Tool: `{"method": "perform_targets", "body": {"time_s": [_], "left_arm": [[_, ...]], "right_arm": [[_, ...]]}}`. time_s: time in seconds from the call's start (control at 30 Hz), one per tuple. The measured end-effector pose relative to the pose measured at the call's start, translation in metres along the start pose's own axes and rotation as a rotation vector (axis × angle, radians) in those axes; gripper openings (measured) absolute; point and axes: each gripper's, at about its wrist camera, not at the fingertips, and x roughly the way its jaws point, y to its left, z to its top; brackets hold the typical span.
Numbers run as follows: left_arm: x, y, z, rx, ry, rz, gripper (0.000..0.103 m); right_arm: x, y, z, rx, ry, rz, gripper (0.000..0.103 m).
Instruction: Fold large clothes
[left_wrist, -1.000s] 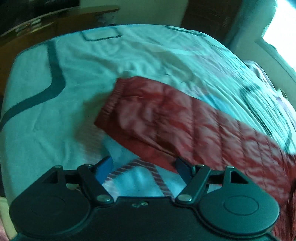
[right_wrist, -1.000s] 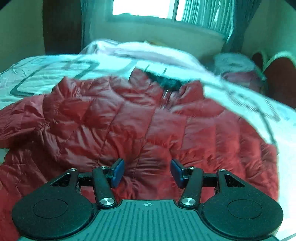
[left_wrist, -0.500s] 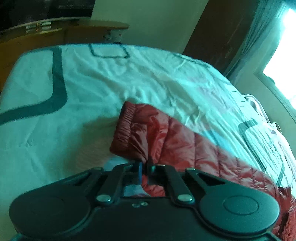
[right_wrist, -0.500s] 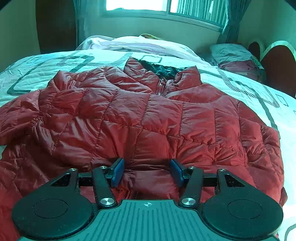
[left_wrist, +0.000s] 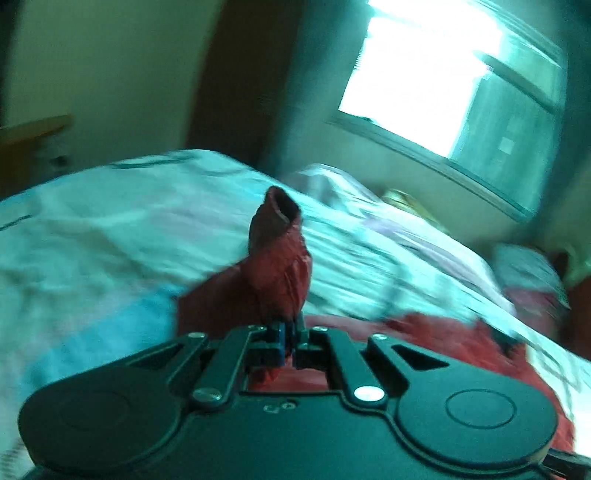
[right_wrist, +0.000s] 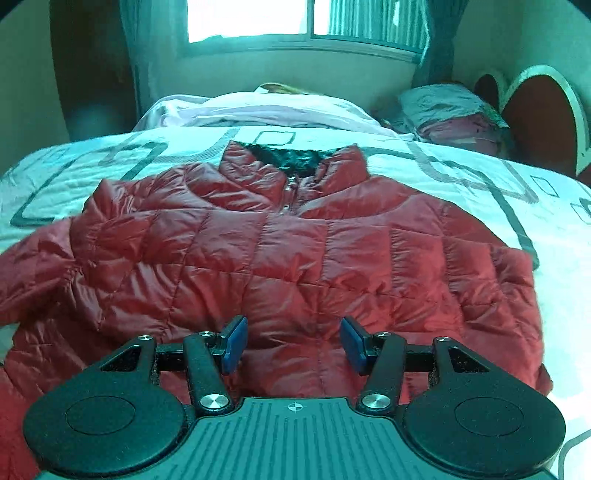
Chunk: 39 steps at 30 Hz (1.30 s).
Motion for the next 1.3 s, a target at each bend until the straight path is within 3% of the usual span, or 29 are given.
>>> {"method": "perform_targets", "body": {"time_s": [0.3, 0.47, 0.57, 0.63, 0.7, 0.77, 0.8, 0.93, 1.1, 1.17, 1.3], "left_arm": [[0.037, -0.149, -0.048, 0.266, 0.119, -0.302, 0.003], [0.057, -0.203, -0.097, 0.435, 0.233, -0.369, 0.004], [0.063, -0.208, -0.119, 0.509, 0.285, -0.357, 0.018], [0.061, -0.208, -0.121, 0.530, 0.295, -0.352, 0.022], [0.058, -0.205, -0.121, 0.551, 0.291, -0.343, 0.033], [0.051, -0.204, -0.118, 0.559, 0.272, -0.323, 0.067], [0.046, -0.200, -0.114, 0.558, 0.245, -0.308, 0.070], [0.034, -0.180, -0.100, 0.554, 0.198, -0.256, 0.072], [0.028, -0.131, -0.090, 0.489, 0.183, -0.123, 0.072], [0.027, -0.113, -0.090, 0.469, 0.198, -0.079, 0.072], [0.030, -0.085, -0.099, 0.438, 0.240, -0.006, 0.072]], "right_arm": [[-0.028, -0.042, -0.012, 0.075, -0.011, -0.032, 0.054], [-0.037, -0.059, -0.019, 0.093, -0.006, -0.044, 0.054], [-0.041, -0.062, -0.020, 0.097, -0.006, -0.041, 0.054], [-0.042, -0.062, -0.019, 0.094, -0.011, -0.030, 0.054], [-0.044, -0.060, -0.018, 0.091, -0.018, -0.015, 0.054], [-0.043, -0.056, -0.015, 0.092, -0.020, 0.006, 0.054], [-0.042, -0.053, -0.013, 0.096, -0.018, 0.022, 0.054], [-0.040, -0.040, -0.004, 0.115, -0.015, 0.093, 0.054], [-0.025, -0.014, 0.007, 0.106, 0.009, 0.164, 0.056], [-0.020, -0.004, 0.010, 0.109, 0.011, 0.183, 0.091], [-0.003, 0.018, 0.013, 0.075, 0.044, 0.218, 0.091]]}}
